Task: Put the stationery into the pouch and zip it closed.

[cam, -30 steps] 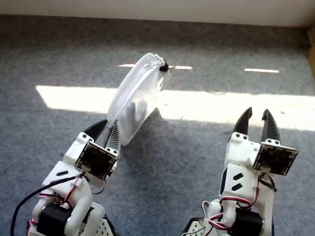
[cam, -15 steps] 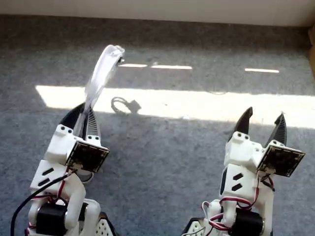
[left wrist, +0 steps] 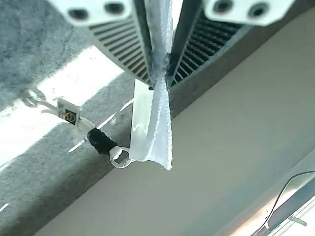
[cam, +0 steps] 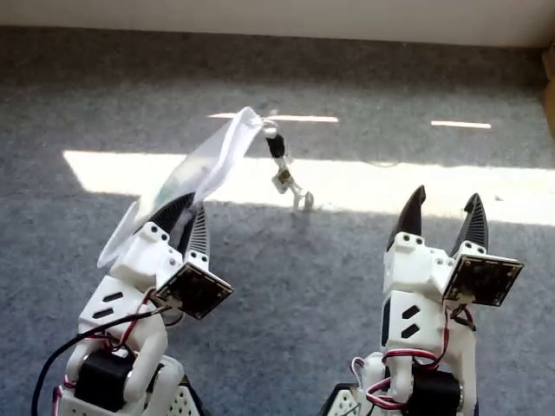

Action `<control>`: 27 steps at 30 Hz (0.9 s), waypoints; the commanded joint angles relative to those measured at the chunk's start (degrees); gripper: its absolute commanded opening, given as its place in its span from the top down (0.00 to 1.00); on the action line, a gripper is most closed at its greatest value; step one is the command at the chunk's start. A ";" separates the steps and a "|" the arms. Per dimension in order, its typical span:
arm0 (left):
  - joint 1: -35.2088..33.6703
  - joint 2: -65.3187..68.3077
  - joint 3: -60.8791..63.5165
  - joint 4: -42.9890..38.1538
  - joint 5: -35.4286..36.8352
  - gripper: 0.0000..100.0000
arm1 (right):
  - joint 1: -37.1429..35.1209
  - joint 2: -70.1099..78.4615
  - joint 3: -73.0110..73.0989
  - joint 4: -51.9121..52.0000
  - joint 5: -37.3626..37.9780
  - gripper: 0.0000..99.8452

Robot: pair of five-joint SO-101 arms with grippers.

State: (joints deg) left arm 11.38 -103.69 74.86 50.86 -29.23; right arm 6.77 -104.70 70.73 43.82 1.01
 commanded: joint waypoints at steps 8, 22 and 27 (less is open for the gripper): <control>3.03 -0.57 -2.95 12.13 3.78 0.77 | -0.66 -0.57 -0.31 0.31 -0.26 0.76; 2.59 -0.57 -14.29 20.57 22.15 0.76 | -0.66 -0.57 -0.75 0.48 -0.18 0.76; 2.59 -0.57 -14.46 17.67 21.98 0.93 | -0.75 -0.57 -3.21 1.98 0.79 0.84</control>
State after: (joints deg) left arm 13.23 -104.22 62.99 70.90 -7.96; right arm 6.77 -104.70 70.73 44.79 1.01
